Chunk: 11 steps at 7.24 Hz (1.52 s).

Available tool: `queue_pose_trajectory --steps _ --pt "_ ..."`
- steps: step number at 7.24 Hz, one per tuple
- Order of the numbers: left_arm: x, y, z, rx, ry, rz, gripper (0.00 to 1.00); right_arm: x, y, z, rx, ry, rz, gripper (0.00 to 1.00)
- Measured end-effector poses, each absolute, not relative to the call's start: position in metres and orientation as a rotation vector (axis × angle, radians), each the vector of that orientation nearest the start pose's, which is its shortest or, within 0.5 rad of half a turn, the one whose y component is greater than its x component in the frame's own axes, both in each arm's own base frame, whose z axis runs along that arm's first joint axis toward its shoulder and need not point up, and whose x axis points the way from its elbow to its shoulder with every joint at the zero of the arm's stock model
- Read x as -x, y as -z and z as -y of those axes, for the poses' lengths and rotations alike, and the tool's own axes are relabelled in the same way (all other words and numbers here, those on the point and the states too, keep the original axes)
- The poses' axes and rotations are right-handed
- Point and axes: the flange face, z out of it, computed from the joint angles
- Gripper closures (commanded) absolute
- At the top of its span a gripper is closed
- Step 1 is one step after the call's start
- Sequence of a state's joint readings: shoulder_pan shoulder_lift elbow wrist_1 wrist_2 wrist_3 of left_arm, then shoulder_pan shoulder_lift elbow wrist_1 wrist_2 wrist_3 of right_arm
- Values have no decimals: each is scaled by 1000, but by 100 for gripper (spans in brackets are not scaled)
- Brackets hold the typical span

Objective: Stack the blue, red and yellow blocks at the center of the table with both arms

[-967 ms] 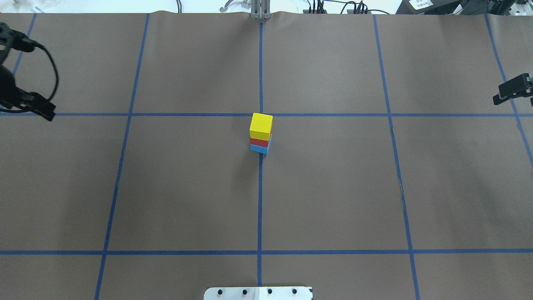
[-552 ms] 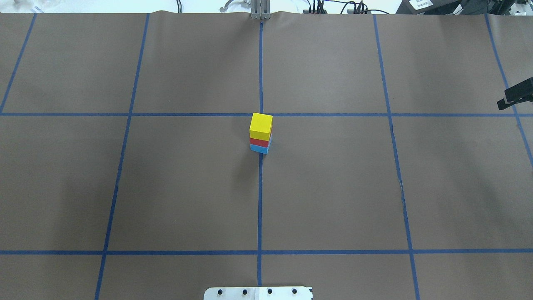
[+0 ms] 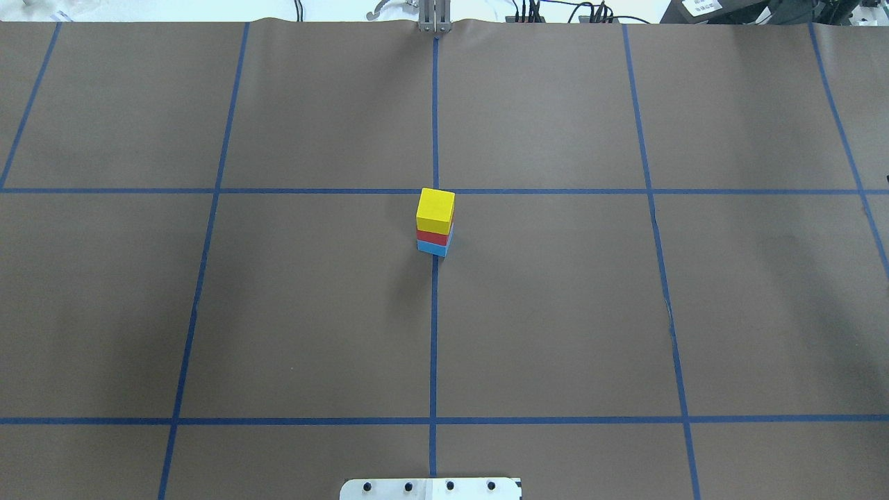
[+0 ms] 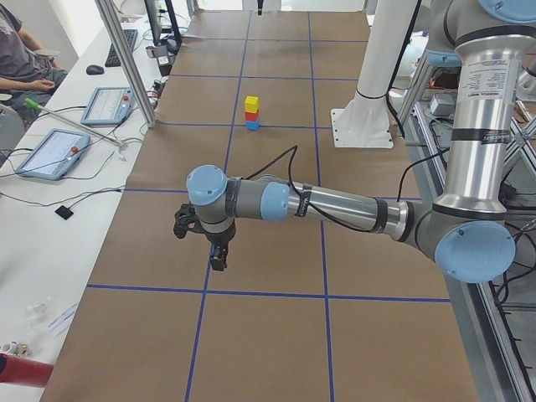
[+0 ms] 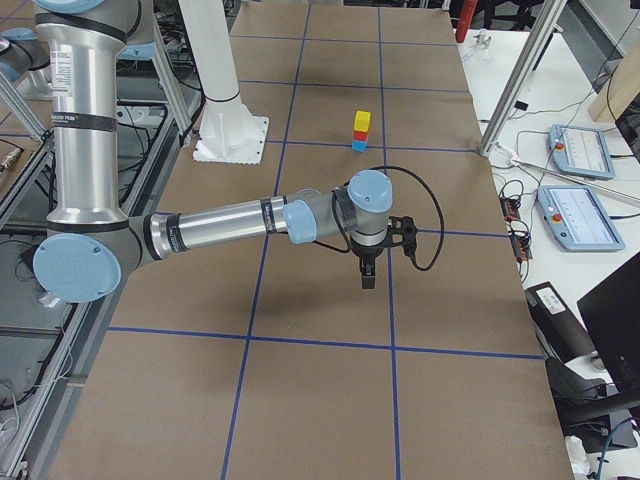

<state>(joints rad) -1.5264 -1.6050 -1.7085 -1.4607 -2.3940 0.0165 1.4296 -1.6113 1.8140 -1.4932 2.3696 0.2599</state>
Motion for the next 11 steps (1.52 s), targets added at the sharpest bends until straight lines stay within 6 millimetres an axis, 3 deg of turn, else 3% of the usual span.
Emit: queue_pose_trajectory --steps 6,8,11 --pt "37 -590 515 -36 -72 -813 0 -6 -555 493 -106 -27 820 0" --pt "37 -597 516 -31 -69 -812 0 -5 -559 506 -66 -48 788 0" --pt "38 -608 517 -12 -58 -812 0 -10 -545 530 12 -92 711 0"
